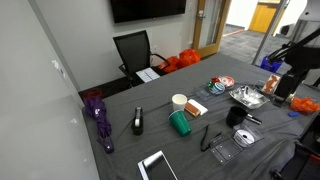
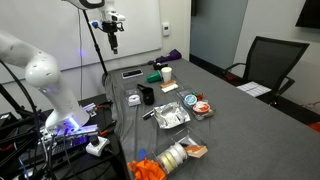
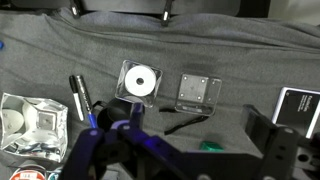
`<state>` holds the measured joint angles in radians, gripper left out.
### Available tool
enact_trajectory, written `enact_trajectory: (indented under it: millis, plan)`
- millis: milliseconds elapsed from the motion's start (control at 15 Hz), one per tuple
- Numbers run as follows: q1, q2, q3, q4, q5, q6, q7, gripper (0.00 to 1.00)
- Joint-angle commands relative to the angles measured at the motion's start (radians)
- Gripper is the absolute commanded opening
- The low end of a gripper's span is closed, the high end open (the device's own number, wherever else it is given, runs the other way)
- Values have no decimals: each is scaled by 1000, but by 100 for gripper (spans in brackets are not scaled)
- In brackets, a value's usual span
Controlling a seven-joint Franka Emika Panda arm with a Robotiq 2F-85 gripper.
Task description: Put the blue marker in the black mug.
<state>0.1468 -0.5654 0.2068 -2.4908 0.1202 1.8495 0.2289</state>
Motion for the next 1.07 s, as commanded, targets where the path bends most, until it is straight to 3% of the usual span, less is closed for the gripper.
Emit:
enact_trajectory:
  millis: [0,267,667,800,1000]
  plan:
    - [-10,8,-58,-105,16,185,-84,100]
    - [-24,27,-124,-173,-5,296,-167,100]
    - [-74,39,-241,-185,-40,267,-330,100]
    - [-83,49,-263,-193,-50,297,-378,100]
    - [-80,31,-245,-181,-35,266,-336,100]
